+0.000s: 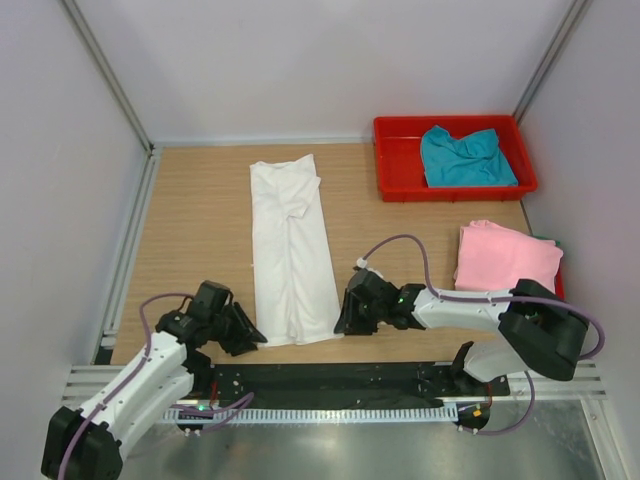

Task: Fold and stack the t-shirts
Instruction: Fold the tshirt

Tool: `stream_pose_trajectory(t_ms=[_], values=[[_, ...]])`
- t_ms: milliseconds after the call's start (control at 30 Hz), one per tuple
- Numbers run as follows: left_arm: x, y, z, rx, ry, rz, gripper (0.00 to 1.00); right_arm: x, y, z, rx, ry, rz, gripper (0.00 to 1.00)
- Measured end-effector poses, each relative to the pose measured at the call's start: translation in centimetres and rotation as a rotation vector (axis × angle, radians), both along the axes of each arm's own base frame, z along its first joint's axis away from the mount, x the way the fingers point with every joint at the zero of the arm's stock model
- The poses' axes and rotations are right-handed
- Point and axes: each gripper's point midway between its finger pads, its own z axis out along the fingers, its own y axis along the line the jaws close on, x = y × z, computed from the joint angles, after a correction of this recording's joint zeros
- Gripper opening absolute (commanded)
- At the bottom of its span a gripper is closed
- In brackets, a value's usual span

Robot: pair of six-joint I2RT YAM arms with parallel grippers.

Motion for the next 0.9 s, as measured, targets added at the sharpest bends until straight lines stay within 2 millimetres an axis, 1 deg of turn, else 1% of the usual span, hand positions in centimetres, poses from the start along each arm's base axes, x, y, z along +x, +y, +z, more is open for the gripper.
stream_pose_trajectory(t_ms=[100, 167, 200, 233, 267, 300, 367, 533, 633, 767, 900], values=[[0.1, 0.0, -0.1, -0.004, -0.001, 0.01, 0.27, 0.0, 0.1, 0.0, 0.002, 0.0, 0.001, 0.31], [0.0, 0.0, -0.2, -0.001, 0.001, 0.012, 0.18, -0.1, 0.1, -0.1, 0.001, 0.0, 0.002, 0.27], [0.0, 0.1, -0.3, 0.002, 0.002, 0.013, 0.13, -0.1, 0.1, -0.1, 0.001, 0.0, 0.003, 0.22], [0.0, 0.1, -0.4, 0.005, 0.005, 0.014, 0.03, -0.1, 0.1, -0.1, 0.001, 0.0, 0.003, 0.19], [0.0, 0.1, -0.4, 0.008, 0.01, 0.015, 0.0, -0.1, 0.1, -0.1, 0.001, 0.0, 0.003, 0.16], [-0.1, 0.2, -0.5, 0.012, 0.013, 0.013, 0.0, -0.1, 0.1, -0.1, 0.002, 0.0, 0.002, 0.09], [-0.1, 0.2, -0.6, 0.014, 0.018, 0.011, 0.0, -0.1, 0.1, -0.1, 0.0, 0.002, 0.002, 0.02], [0.0, 0.1, -0.5, 0.017, 0.018, 0.005, 0.0, -0.3, 0.2, -0.5, -0.002, 0.023, 0.001, 0.01], [0.2, 0.0, 0.0, 0.019, 0.013, 0.002, 0.0, -0.6, 0.4, -0.4, 0.006, 0.034, 0.006, 0.02], [1.1, -0.4, 1.7, 0.007, -0.019, 0.002, 0.0, -0.8, 0.6, -0.2, 0.012, 0.044, 0.011, 0.01], [2.2, -0.8, 3.7, 0.001, -0.055, 0.003, 0.0, -0.4, 1.4, 0.9, 0.031, 0.038, 0.016, 0.01]])
